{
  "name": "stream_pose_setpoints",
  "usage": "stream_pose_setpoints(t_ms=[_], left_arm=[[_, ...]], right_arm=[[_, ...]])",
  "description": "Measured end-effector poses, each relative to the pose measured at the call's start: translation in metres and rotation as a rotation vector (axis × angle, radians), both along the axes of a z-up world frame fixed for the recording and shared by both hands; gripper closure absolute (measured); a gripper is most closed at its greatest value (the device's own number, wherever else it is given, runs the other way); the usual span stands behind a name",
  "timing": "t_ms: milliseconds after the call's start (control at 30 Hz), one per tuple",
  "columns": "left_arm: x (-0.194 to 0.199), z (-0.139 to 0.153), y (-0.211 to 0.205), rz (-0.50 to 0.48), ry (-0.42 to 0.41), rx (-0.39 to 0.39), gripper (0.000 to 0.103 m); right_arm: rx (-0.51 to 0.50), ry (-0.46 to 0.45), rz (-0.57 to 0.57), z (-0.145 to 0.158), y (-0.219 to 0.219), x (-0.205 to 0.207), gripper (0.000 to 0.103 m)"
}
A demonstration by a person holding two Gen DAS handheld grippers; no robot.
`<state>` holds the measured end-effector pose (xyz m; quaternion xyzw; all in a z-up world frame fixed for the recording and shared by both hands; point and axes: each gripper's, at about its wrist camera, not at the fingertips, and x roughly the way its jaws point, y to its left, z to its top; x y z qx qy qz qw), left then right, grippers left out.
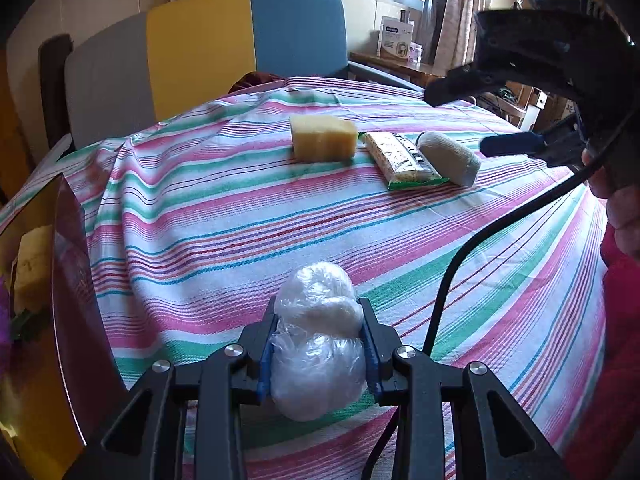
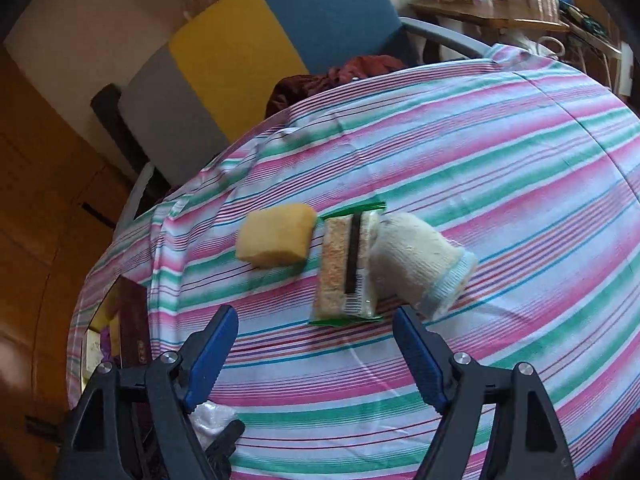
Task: Organize objects
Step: 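Grasp the yellow sponge with the right tool while the left tool holds the ball, then carry the plastic-wrapped ball over the gold tray with the left tool while the right tool holds the sponge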
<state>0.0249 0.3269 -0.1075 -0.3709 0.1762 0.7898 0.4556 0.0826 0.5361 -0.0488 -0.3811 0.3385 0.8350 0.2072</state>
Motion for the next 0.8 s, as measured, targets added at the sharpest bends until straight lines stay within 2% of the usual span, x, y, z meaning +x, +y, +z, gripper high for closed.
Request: stream_pose_setpoints(t_ms=[233, 433, 600, 667, 700, 733, 800], left_arm=[[0.001, -0.001, -0.001, -0.005, 0.008, 0.011, 0.067], [0.001, -0.001, -0.003, -0.004, 0.007, 0.022, 0.067], [0.001, -0.002, -0.003, -0.004, 0.008, 0.024, 0.067], [0.001, -0.002, -0.004, -0.004, 0.008, 0.025, 0.067], [0.001, -0.002, -0.004, -0.004, 0.008, 0.026, 0.067], [0.001, -0.001, -0.004, -0.004, 0.007, 0.026, 0.067], [0.001, -0.001, -0.004, -0.004, 0.005, 0.029, 0.067]], right_arm=[[0.077, -0.099, 0.137, 0.006, -0.003, -0.063, 0.018], [0.094, -0.191, 0.138, -0.011, 0.012, -0.12, 0.017], [0.073, -0.271, 0.097, -0.036, 0.022, -0.147, 0.017], [0.041, -0.308, 0.129, -0.051, 0.021, -0.154, 0.022], [0.057, -0.342, 0.132, -0.057, 0.019, -0.156, 0.038], [0.1, -0.363, 0.124, -0.058, 0.017, -0.154, 0.04], [0.093, -0.318, 0.137, -0.053, 0.014, -0.144, 0.043]])
